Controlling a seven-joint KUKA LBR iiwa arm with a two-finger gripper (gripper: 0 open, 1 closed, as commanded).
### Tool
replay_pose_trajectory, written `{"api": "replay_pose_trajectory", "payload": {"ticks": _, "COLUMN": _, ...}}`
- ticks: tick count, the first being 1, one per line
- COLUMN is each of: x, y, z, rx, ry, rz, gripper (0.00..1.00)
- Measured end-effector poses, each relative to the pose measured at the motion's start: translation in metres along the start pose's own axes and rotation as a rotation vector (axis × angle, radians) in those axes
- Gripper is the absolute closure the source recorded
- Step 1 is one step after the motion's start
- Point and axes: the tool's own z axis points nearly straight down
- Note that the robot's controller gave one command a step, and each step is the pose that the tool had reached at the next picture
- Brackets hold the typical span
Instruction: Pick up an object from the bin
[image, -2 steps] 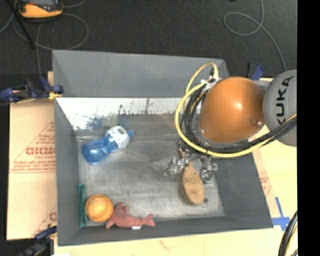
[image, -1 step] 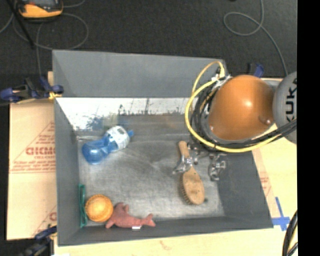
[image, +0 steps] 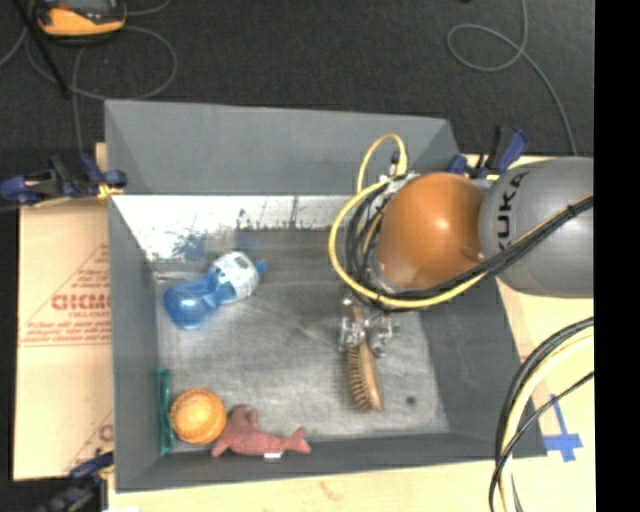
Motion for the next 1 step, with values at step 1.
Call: {"api": "replay_pose_trajectory", "payload": {"ticks": 1, "x": -0.0026, "y": -0.0025, "z": 0.0002, "rx": -0.002, "ry": 0.0, "rz": 0.005, "gripper": 1.0}}
